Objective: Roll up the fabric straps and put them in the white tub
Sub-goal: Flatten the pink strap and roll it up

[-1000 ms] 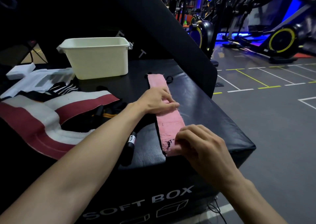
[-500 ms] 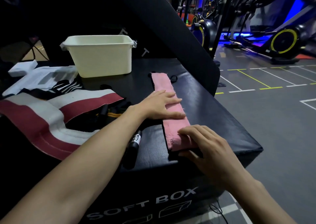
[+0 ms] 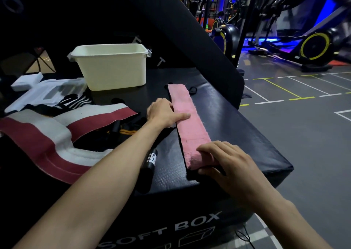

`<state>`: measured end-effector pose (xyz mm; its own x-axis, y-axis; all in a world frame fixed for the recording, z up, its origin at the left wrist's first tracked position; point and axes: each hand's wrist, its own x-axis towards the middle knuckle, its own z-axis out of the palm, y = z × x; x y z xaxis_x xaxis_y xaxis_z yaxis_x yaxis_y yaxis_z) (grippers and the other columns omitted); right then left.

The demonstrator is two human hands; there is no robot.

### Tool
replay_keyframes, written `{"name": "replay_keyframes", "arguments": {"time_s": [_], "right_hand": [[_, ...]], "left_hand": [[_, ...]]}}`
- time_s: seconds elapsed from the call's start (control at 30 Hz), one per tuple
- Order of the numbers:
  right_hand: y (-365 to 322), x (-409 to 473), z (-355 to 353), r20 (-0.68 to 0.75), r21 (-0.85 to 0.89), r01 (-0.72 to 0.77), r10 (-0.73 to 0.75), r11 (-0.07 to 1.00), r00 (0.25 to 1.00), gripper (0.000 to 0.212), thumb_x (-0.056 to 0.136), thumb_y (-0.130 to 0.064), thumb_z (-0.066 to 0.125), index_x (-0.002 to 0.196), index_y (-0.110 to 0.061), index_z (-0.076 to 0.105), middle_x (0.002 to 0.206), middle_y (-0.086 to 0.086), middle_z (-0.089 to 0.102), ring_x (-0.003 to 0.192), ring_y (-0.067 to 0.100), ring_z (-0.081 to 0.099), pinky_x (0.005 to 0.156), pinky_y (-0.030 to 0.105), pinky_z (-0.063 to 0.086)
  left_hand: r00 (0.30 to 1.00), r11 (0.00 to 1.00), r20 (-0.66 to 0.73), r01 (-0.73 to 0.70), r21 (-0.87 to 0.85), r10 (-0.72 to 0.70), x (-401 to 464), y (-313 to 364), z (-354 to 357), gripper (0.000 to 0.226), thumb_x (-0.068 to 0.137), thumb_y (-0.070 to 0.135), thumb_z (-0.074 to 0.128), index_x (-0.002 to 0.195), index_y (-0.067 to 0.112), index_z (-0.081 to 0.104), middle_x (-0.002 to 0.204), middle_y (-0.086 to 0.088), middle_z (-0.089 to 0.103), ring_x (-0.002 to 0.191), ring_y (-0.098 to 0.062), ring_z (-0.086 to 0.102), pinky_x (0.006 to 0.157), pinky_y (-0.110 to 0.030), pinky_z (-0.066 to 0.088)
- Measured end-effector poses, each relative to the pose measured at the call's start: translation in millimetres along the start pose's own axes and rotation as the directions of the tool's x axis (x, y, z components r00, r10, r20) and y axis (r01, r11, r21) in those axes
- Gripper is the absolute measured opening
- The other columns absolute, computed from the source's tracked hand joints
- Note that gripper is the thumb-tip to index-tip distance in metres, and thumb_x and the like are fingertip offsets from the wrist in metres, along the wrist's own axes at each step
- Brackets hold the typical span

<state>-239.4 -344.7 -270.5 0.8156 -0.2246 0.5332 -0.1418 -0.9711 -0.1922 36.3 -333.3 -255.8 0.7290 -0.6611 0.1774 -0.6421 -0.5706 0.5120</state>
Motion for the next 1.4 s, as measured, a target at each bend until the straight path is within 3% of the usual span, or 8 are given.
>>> {"name": "replay_keyframes", "arguments": {"time_s": [0.13,0.27,0.47,0.9,1.0,1.13,1.3,1.4], "right_hand": [[-1,2,-2,0.015,0.007,-0.001,0.001,1.0,1.0,0.042,0.087,-0.055,0.055,0.12,-0.029,0.06,0.113,-0.012,0.066,0.098,0.011,0.059,0.079,0.034,0.053],[0,3,-3,0.038,0.006,-0.003,0.002,1.0,0.999,0.041,0.088,-0.055,0.055,0.119,-0.03,0.059,0.112,-0.014,0.066,0.098,0.011,0.06,0.079,0.032,0.05],[0,6,-4,0.085,0.02,0.004,-0.006,1.0,0.996,0.038,0.088,-0.055,0.055,0.119,-0.032,0.055,0.109,-0.016,0.064,0.097,0.011,0.06,0.082,0.034,0.049],[-7,10,-11,0.106,0.098,-0.011,0.001,0.995,0.994,0.036,0.084,-0.055,0.058,0.113,-0.034,0.057,0.102,-0.02,0.06,0.084,-0.011,0.034,0.079,0.011,0.032],[-6,9,-12,0.129,0.11,-0.03,0.016,0.993,0.992,0.036,0.085,-0.058,0.056,0.115,-0.037,0.055,0.101,-0.023,0.059,0.085,-0.012,0.034,0.079,0.011,0.033],[-7,8,-12,0.126,0.099,-0.037,0.025,0.994,0.992,0.036,0.085,-0.058,0.057,0.116,-0.038,0.055,0.102,-0.022,0.061,0.085,-0.012,0.034,0.079,0.011,0.034],[-8,7,-12,0.123,0.091,-0.03,0.019,0.995,0.992,0.036,0.087,-0.057,0.057,0.117,-0.037,0.055,0.102,-0.022,0.06,0.085,-0.011,0.034,0.079,0.011,0.033],[-7,7,-10,0.141,0.086,-0.032,0.02,0.996,0.99,0.037,0.088,-0.059,0.053,0.117,-0.037,0.054,0.103,-0.022,0.059,0.085,-0.009,0.035,0.081,0.014,0.033]], "left_hand": [[1.0,0.999,0.006,0.007,-0.05,-0.006,3,-2,1,0.061,0.063,0.076,0.081,0.097,0.026,0.075,0.119,0.001,0.07,0.121,-0.026,0.058,0.103,-0.041,0.043],[0.99,0.989,-0.077,-0.127,-0.075,0.121,1,-3,3,0.041,0.078,0.056,0.081,0.074,0.019,0.064,0.1,0.005,0.067,0.106,-0.025,0.058,0.083,-0.036,0.039],[0.974,0.977,-0.09,-0.21,-0.02,0.208,0,0,-2,0.046,0.088,0.048,0.074,0.065,0.021,0.046,0.071,0.01,0.053,0.081,-0.024,0.053,0.075,-0.034,0.034],[0.983,0.988,-0.1,-0.153,-0.005,0.152,1,1,4,0.041,0.09,0.054,0.069,0.068,0.027,0.046,0.105,-0.009,0.064,0.103,-0.033,0.059,0.085,-0.037,0.04],[0.988,0.991,-0.081,-0.135,-0.012,0.134,3,1,5,0.026,0.091,0.048,0.069,0.095,0.025,0.058,0.114,-0.01,0.064,0.112,-0.033,0.058,0.091,-0.038,0.043],[0.987,0.981,-0.066,-0.154,-0.118,0.147,2,2,0,0.075,0.09,0.039,0.074,0.152,0.034,0.031,0.135,-0.006,0.063,0.127,-0.032,0.056,0.108,-0.046,0.04],[0.962,0.96,0.028,-0.272,0.061,0.271,3,3,2,0.04,0.105,0.033,0.051,0.145,0.035,0.048,0.143,0.005,0.055,0.133,-0.027,0.046,0.106,-0.045,0.032],[0.957,0.95,0.149,-0.27,0.155,0.248,8,1,6,0.033,0.109,0.032,0.03,0.129,0.031,0.057,0.129,0.004,0.057,0.135,-0.027,0.043,0.105,-0.046,0.029]]}}
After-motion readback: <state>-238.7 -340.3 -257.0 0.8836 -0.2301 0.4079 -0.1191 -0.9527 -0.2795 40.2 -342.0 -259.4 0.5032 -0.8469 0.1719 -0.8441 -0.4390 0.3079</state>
